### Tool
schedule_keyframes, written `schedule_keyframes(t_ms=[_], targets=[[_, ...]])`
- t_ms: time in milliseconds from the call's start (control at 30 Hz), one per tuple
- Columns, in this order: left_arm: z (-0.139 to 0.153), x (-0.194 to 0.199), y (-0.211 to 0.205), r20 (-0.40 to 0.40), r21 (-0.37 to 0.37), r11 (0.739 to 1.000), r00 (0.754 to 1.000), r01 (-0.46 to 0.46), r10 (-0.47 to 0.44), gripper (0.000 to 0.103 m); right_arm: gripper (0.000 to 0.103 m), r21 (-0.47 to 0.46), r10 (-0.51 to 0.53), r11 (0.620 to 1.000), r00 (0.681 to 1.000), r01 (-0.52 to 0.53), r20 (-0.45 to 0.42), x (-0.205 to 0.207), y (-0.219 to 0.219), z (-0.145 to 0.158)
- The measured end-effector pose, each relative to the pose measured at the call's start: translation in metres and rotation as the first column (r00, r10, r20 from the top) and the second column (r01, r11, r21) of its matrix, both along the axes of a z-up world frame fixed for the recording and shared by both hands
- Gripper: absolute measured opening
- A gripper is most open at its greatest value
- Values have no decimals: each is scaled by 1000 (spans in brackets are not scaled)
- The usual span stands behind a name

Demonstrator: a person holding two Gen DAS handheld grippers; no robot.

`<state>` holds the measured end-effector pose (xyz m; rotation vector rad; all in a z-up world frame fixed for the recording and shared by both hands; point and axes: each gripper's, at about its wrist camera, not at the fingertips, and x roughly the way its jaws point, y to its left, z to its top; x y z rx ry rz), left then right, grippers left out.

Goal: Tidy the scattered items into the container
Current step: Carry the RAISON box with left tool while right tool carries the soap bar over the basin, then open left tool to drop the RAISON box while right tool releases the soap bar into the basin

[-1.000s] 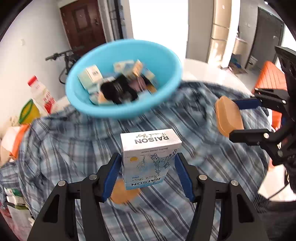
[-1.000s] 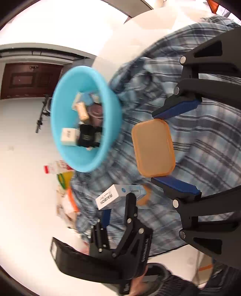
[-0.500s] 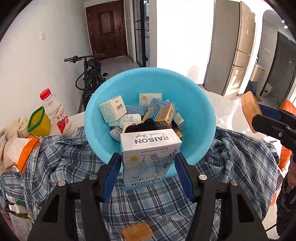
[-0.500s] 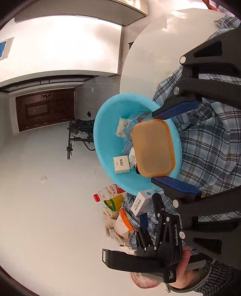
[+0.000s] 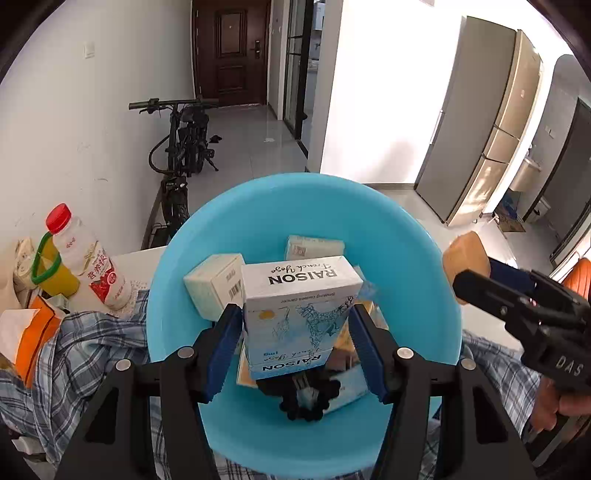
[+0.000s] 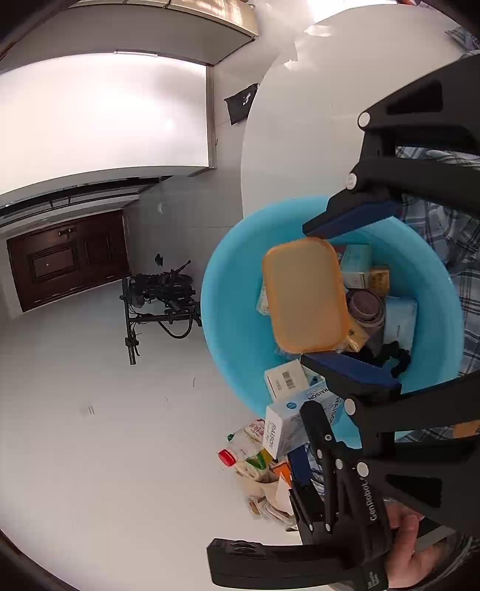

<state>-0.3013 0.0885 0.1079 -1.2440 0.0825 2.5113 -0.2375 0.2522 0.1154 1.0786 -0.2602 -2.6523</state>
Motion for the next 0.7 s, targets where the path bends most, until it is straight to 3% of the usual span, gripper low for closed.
schedule_keyframes(t_ms=[233,700], targets=[[8,-54,10,2,17,1000,1000,-11,11,62,61,18,23,1000,999,-24,25,-28,3,-2],[-24,-103,38,54,-36,999,998,13,-11,62,61,13,63,998,994,-64,86,-62,-4,-32]])
